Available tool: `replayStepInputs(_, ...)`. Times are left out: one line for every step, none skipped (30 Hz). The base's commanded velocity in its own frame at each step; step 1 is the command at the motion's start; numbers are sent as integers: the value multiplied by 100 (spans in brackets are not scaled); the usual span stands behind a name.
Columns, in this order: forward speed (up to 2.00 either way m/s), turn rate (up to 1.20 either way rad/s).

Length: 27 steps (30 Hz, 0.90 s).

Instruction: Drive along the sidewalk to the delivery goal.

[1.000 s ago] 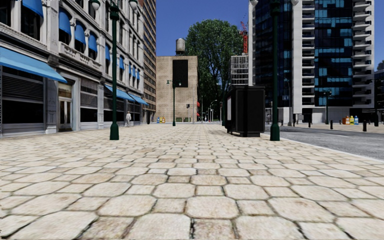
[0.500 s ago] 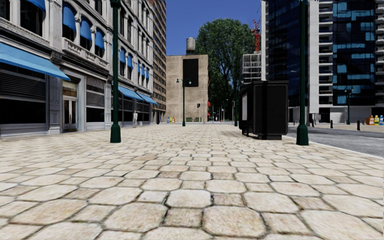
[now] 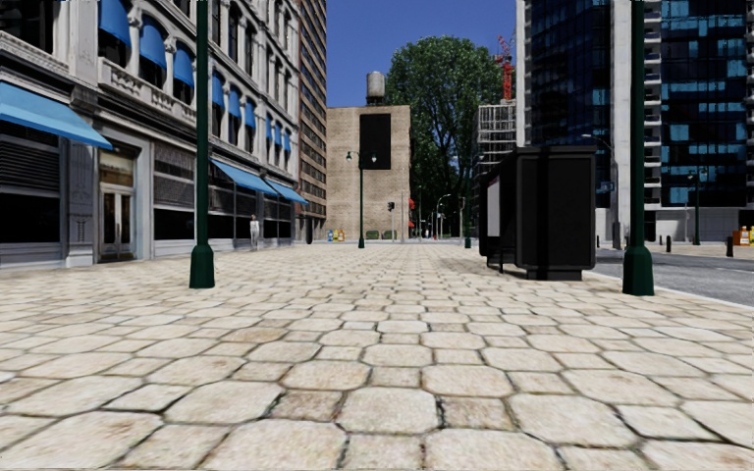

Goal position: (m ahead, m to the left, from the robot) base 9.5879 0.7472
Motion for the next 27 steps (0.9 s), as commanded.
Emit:
replayStepInputs(200, 0)
replayStepInputs(200, 0)
replayStepInputs(200, 0)
replayStepInputs(200, 0)
replayStepInputs(200, 0)
replayStepInputs(200, 0)
replayStepInputs(200, 0)
replayStepInputs(200, 0)
replayStepInputs(200, 0)
replayStepInputs(200, 0)
replayStepInputs(200, 0)
replayStepInputs(200, 0)
replayStepInputs(200, 16)
replayStepInputs(200, 86)
replayStepInputs(200, 120)
replayStepInputs(200, 120)
replayStepInputs(200, 120)
replayStepInputs(200, 77)
replayStepInputs(200, 4)
replayStepInputs(200, 0)
replayStepInputs(200, 0)
replayStepInputs(200, 0)
replayStepInputs(200, 0)
replayStepInputs(200, 0)
replayStepInputs(200, 0)
replayStepInputs(200, 0)
replayStepInputs(200, 0)
